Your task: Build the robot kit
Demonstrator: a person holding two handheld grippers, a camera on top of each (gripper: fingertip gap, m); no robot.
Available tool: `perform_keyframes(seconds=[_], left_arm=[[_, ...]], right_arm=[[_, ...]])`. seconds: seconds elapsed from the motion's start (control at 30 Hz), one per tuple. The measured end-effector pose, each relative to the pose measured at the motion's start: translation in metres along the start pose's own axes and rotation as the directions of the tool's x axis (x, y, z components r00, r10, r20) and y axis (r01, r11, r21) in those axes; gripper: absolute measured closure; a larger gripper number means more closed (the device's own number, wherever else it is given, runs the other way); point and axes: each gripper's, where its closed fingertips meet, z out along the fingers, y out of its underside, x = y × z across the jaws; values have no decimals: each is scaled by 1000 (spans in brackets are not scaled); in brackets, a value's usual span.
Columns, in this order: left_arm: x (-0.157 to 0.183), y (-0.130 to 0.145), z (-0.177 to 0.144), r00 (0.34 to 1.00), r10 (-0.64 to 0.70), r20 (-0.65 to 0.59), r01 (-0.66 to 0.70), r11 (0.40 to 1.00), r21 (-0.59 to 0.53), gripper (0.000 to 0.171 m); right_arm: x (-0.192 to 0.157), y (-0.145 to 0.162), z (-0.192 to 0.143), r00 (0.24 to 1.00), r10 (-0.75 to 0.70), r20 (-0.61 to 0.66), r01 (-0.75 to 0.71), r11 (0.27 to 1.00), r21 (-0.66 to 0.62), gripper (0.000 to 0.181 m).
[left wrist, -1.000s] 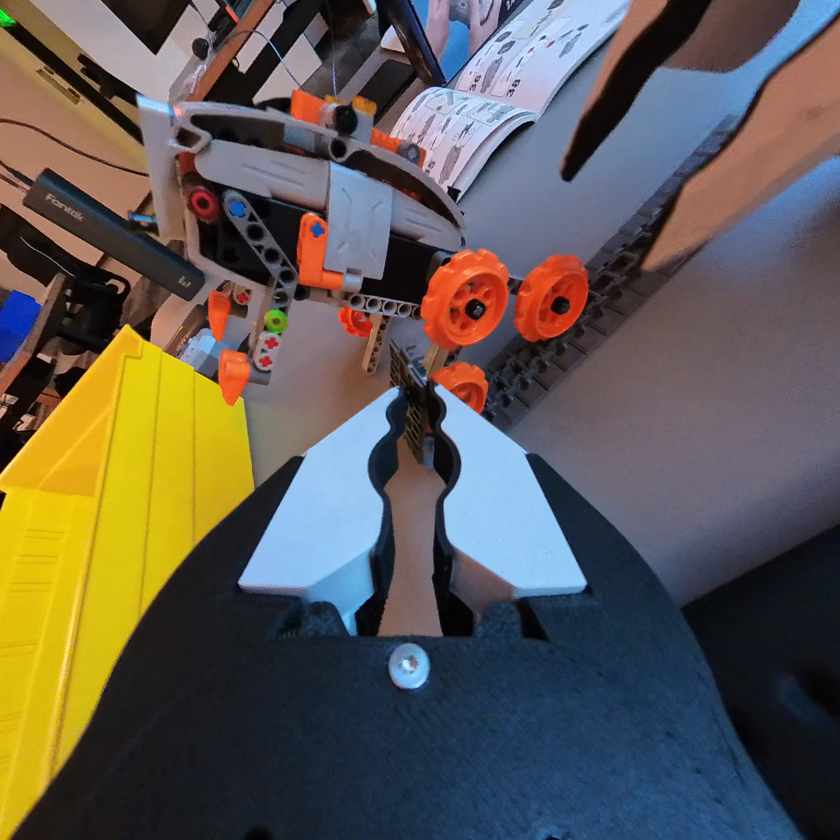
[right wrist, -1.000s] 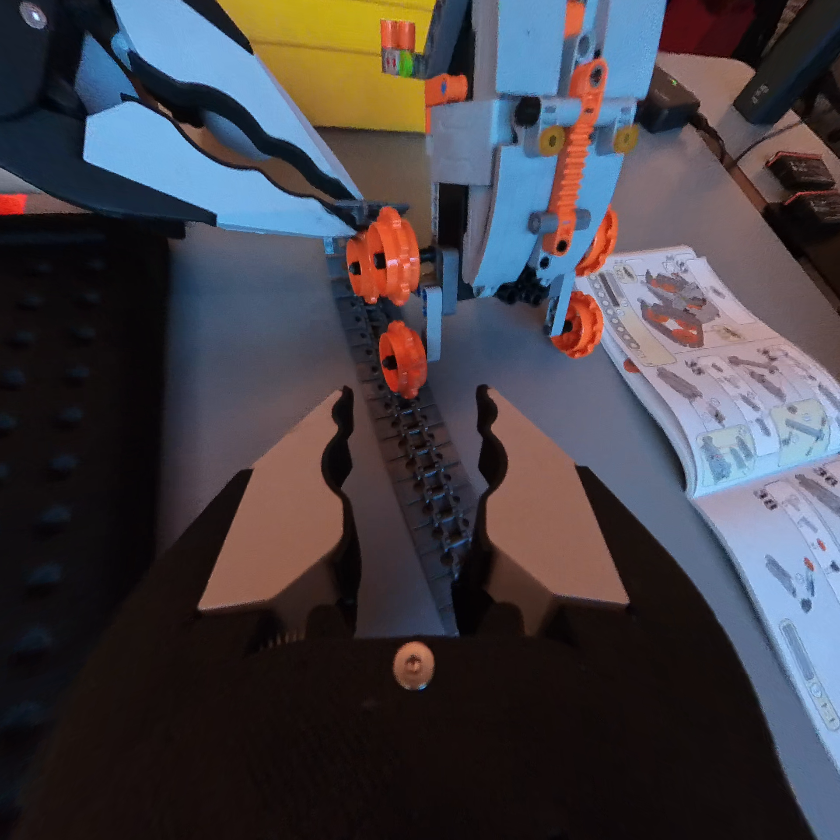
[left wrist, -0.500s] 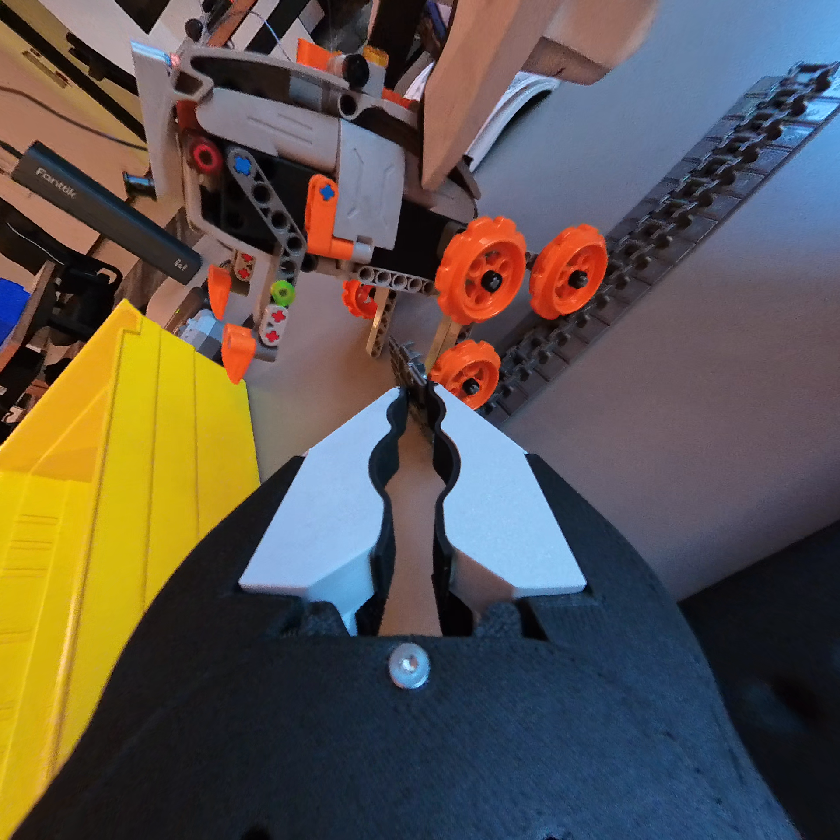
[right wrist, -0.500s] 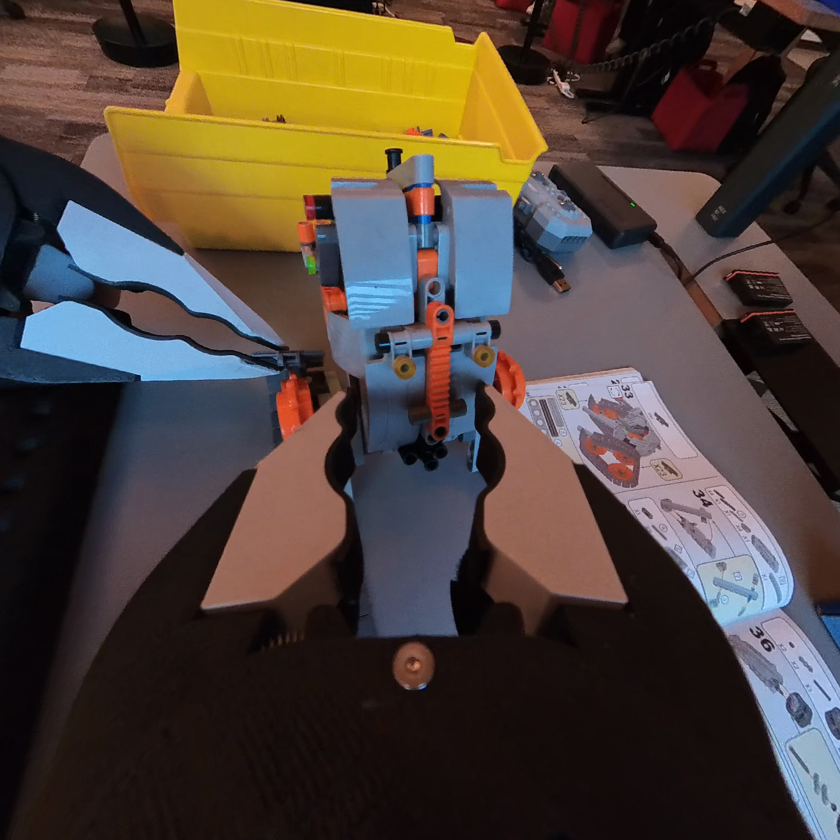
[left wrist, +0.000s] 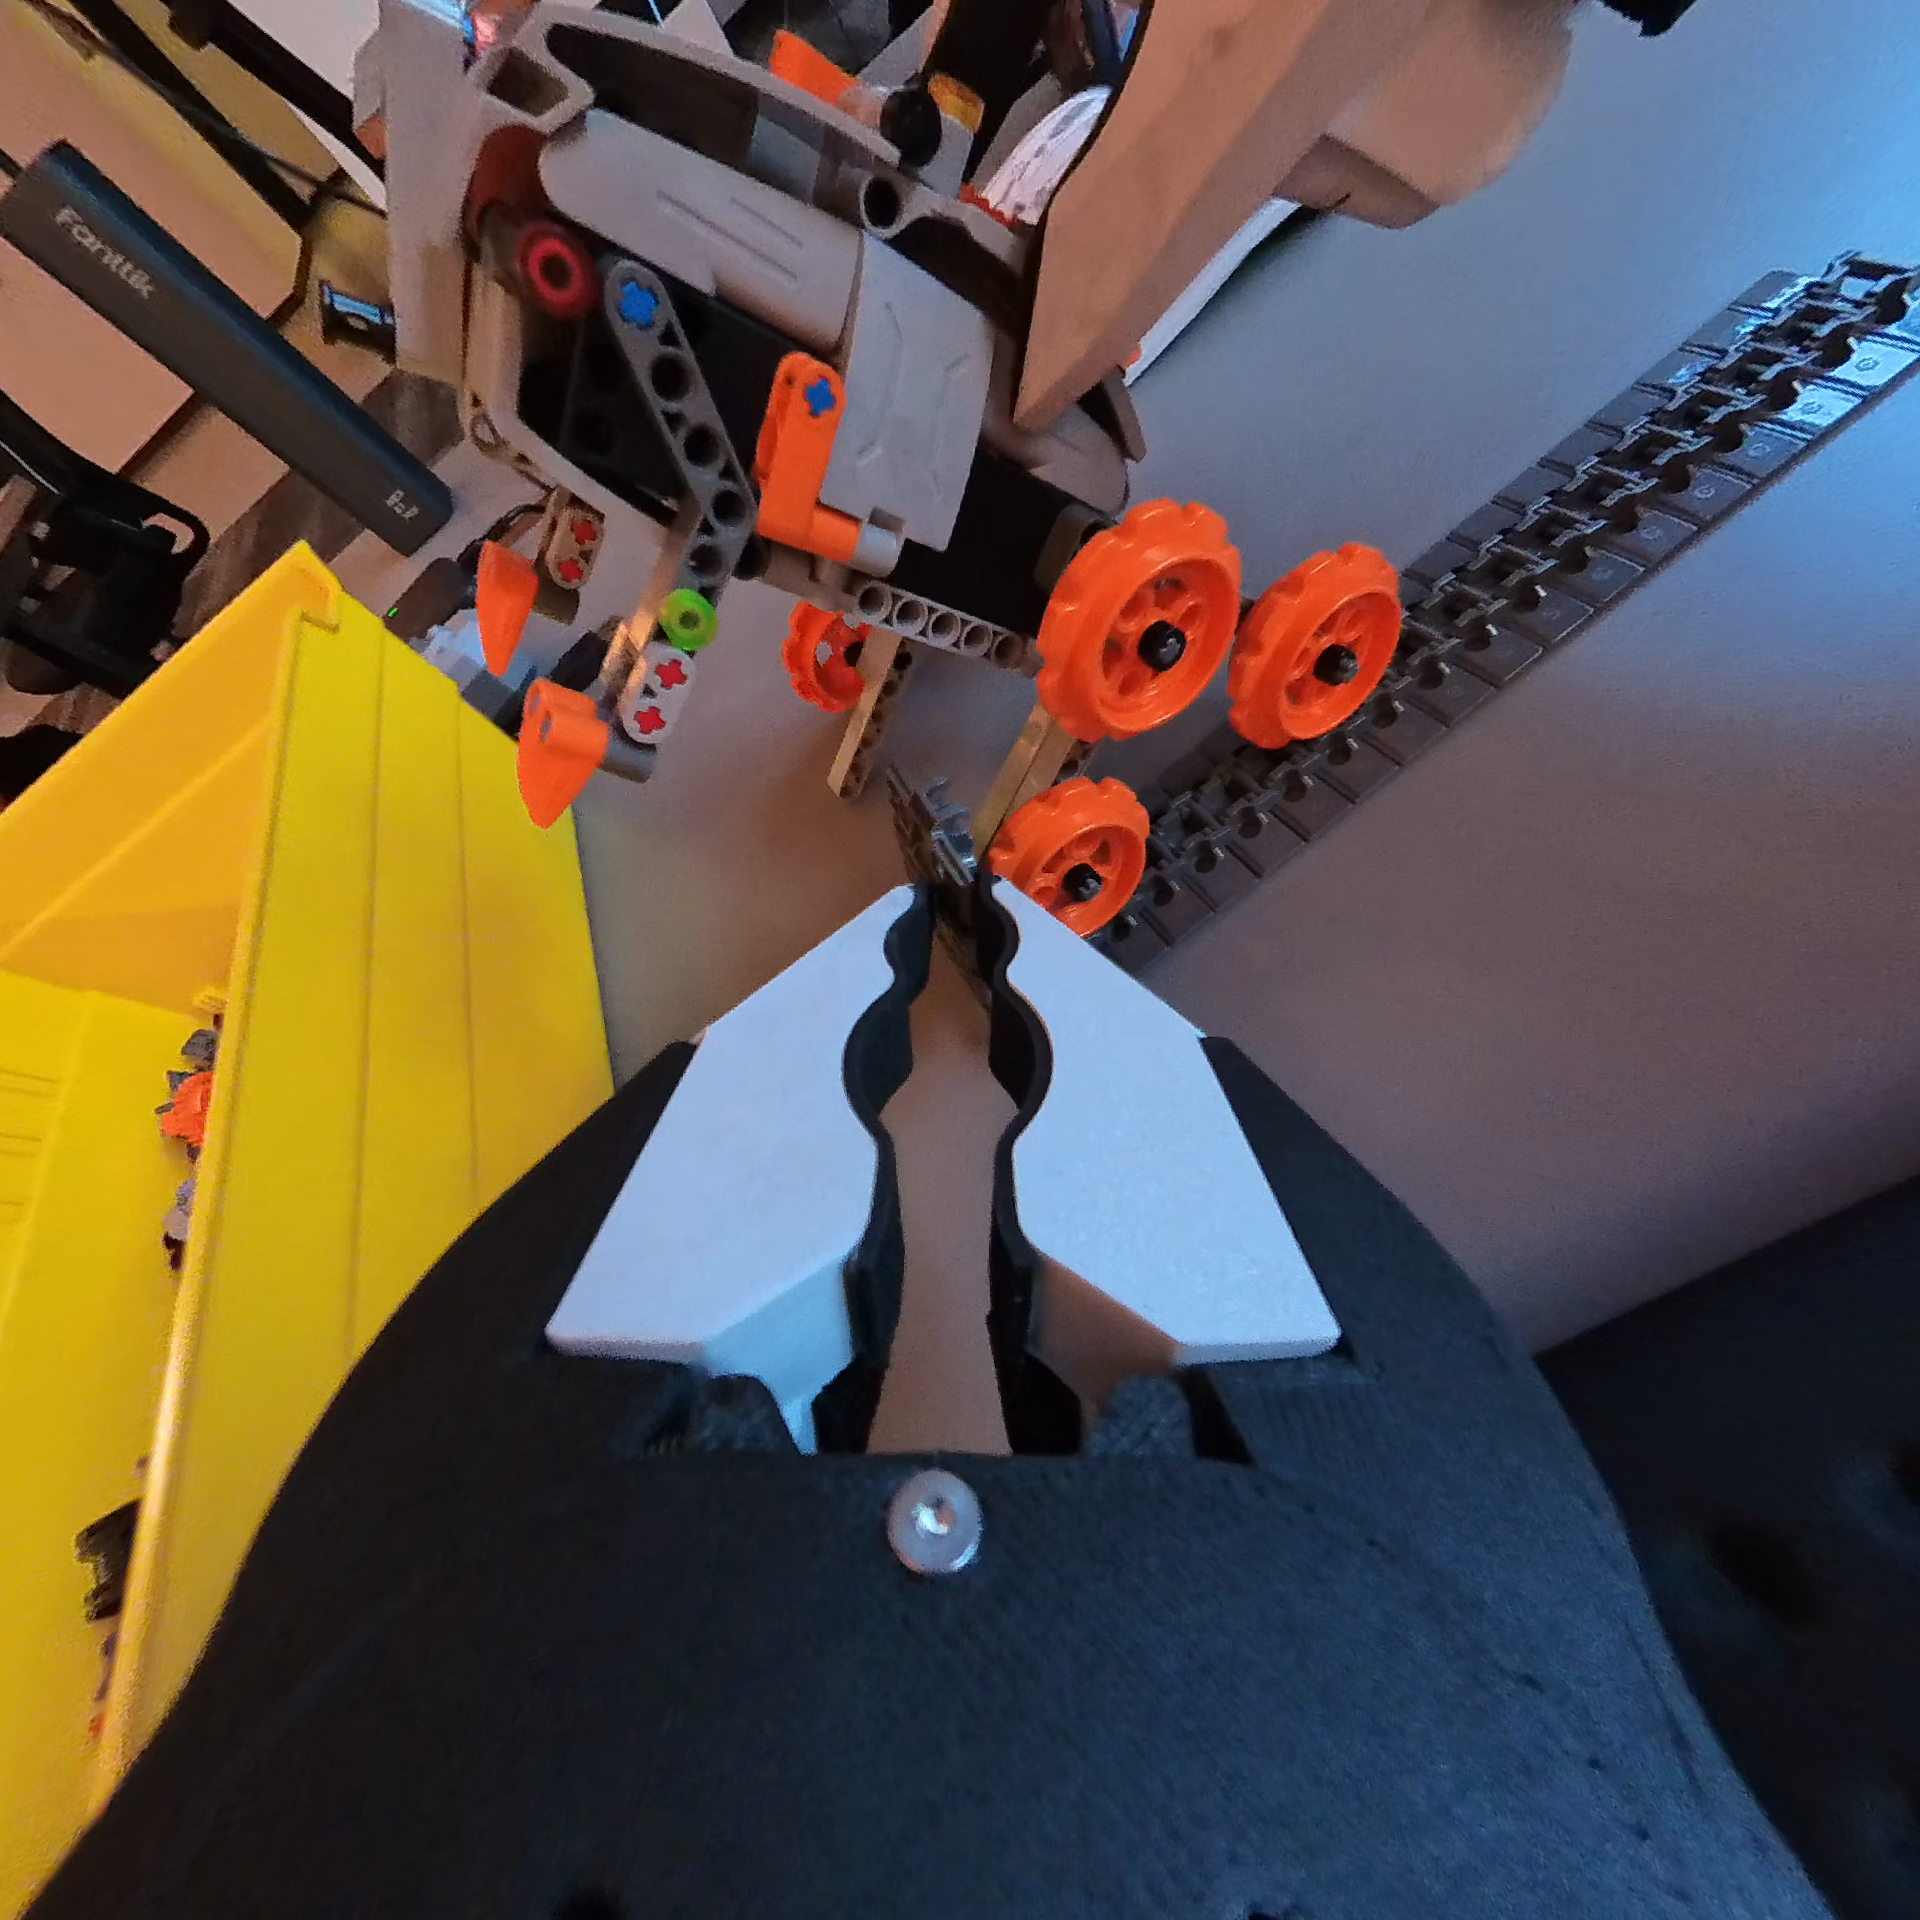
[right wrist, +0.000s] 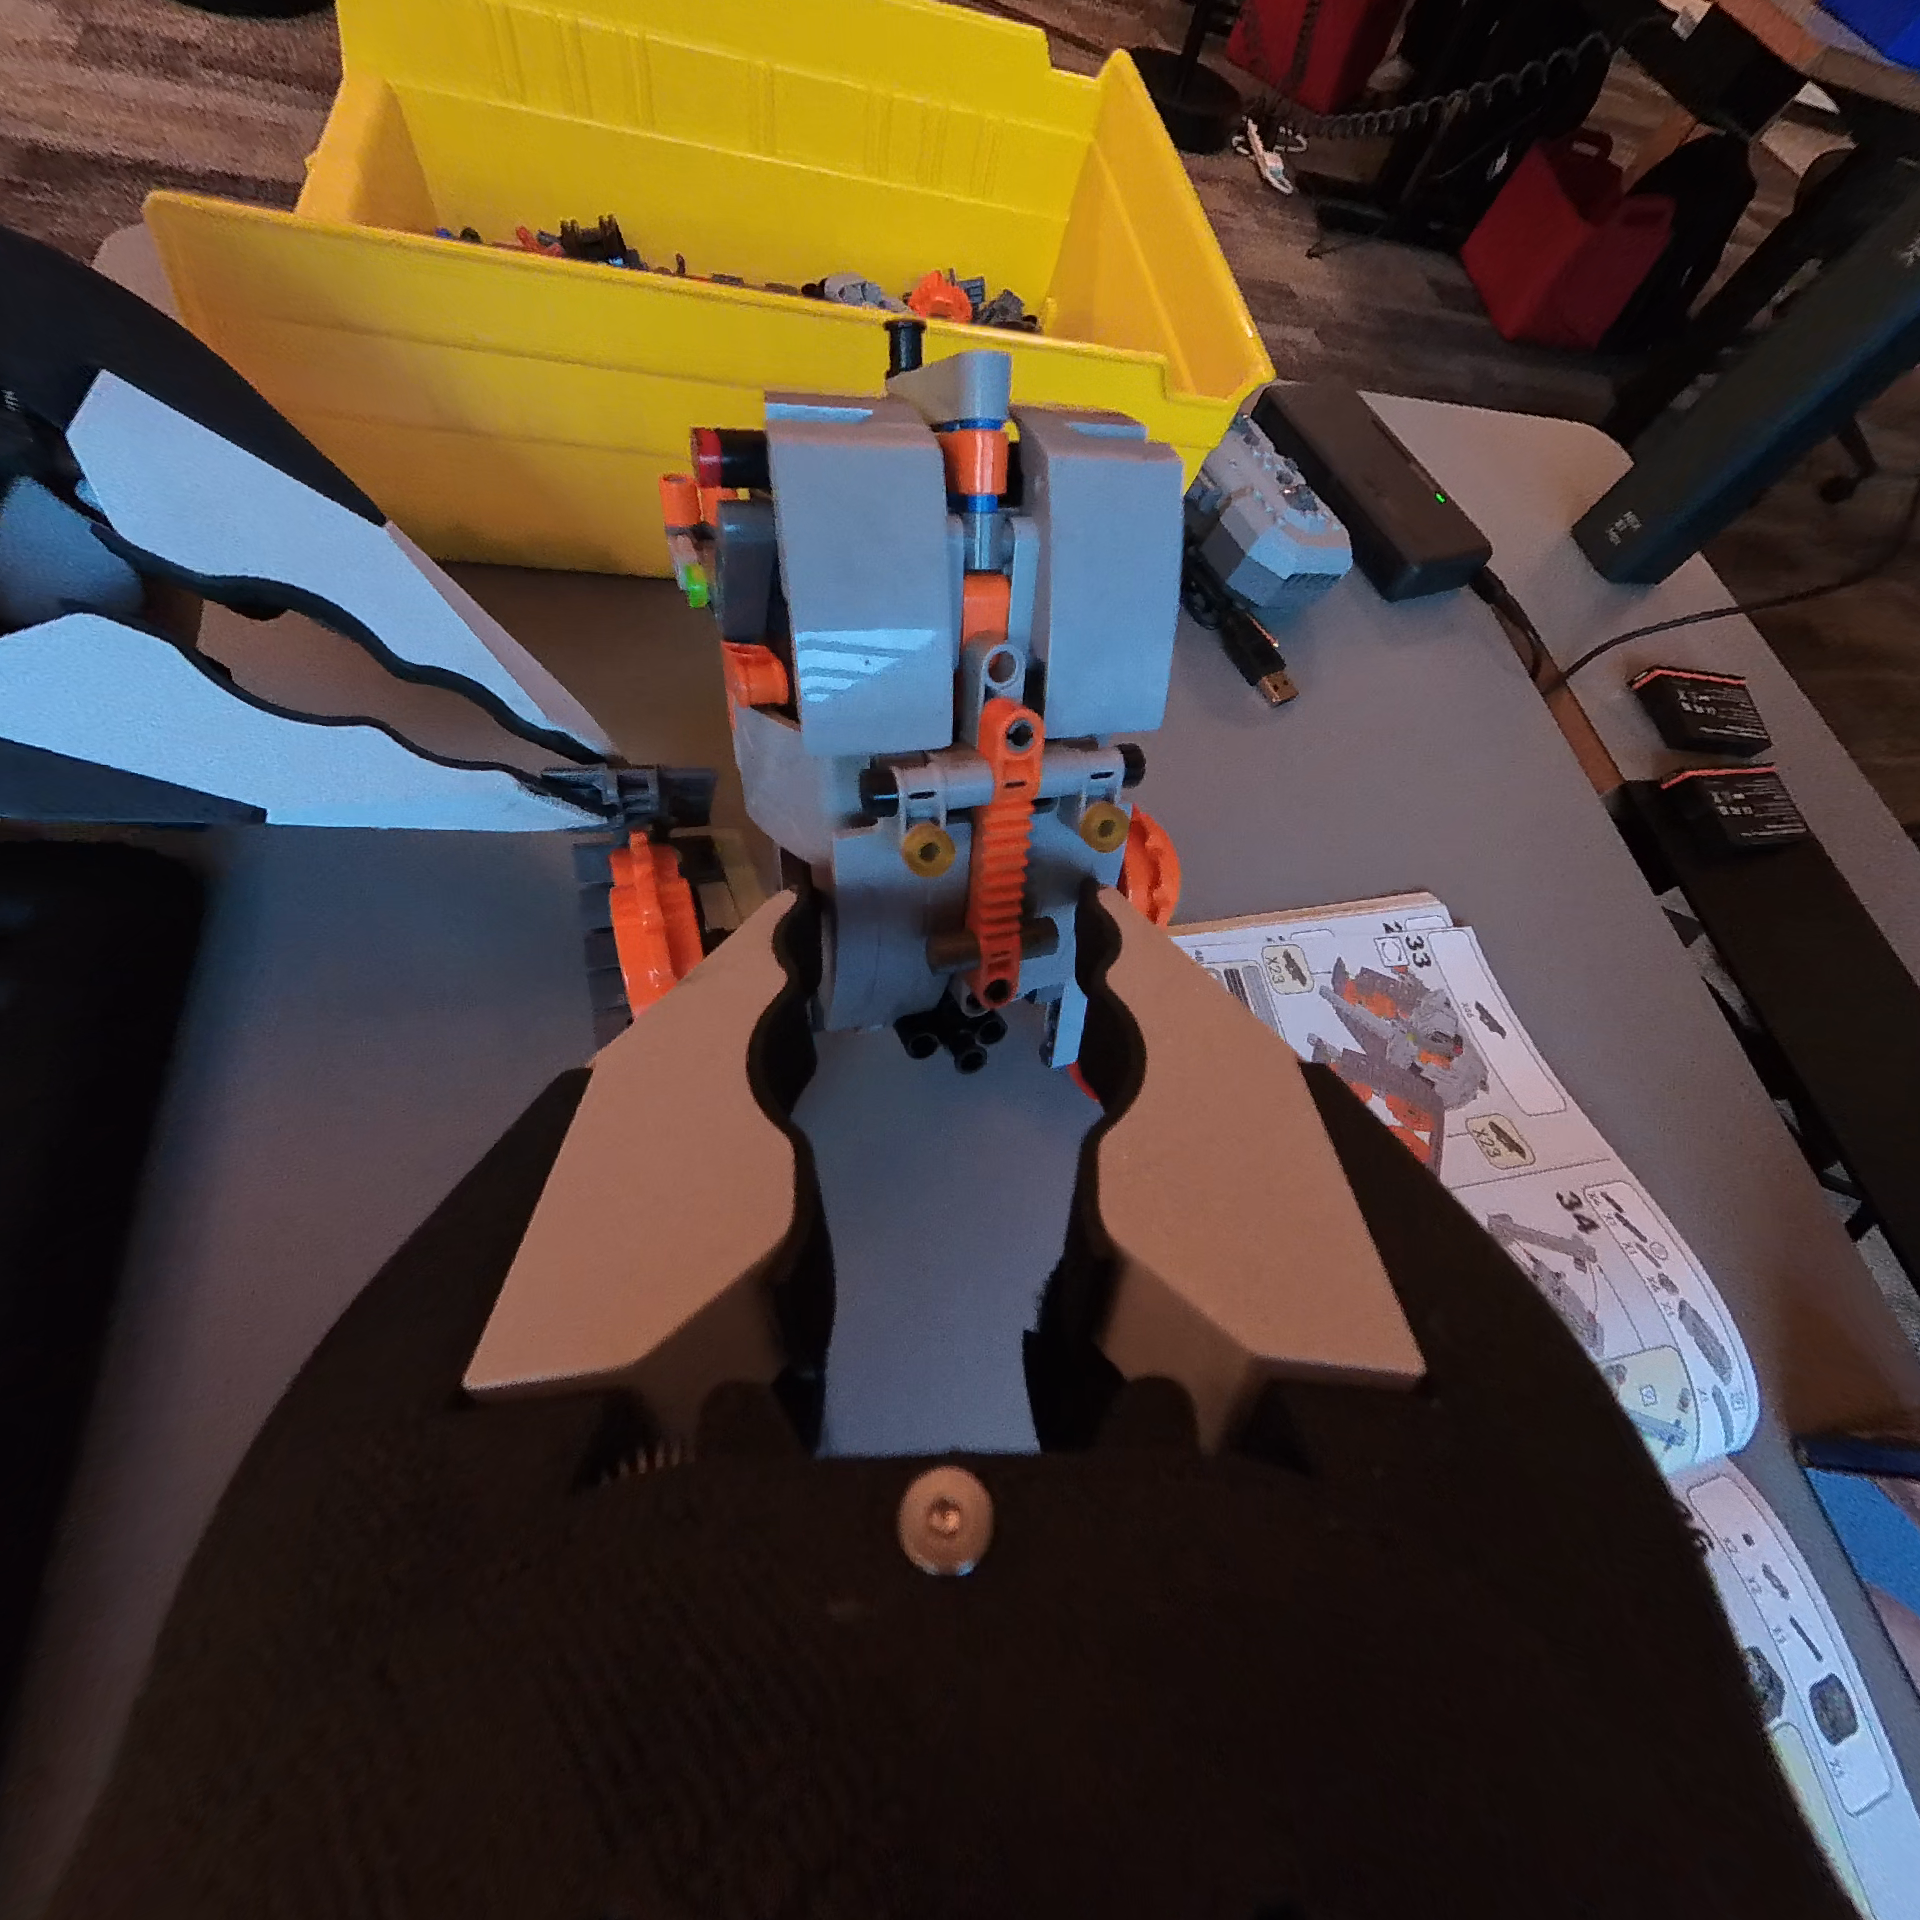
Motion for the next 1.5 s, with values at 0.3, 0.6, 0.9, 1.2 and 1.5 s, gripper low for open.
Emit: perform_keyframes(seconds=[0.3,0.6,0.9,1.2,1.5], left_arm=[[-8,6,-3,999,-55,-1,55,998,2,166],[2,0,4,997,-68,-37,69,998,13,166],[18,-11,7,996,-47,-75,49,999,24,165],[61,-43,19,991,5,-135,-3,1000,15,165],[145,-99,35,975,62,-212,-52,997,52,164]], right_arm=[[-5,-9,12,992,70,102,-77,995,61,93],[-2,4,31,984,121,131,-129,990,50,114],[0,14,17,984,122,132,-125,992,17,114],[13,45,-29,984,142,103,-142,990,-12,114],[29,102,-116,985,169,44,-167,985,-44,114]])
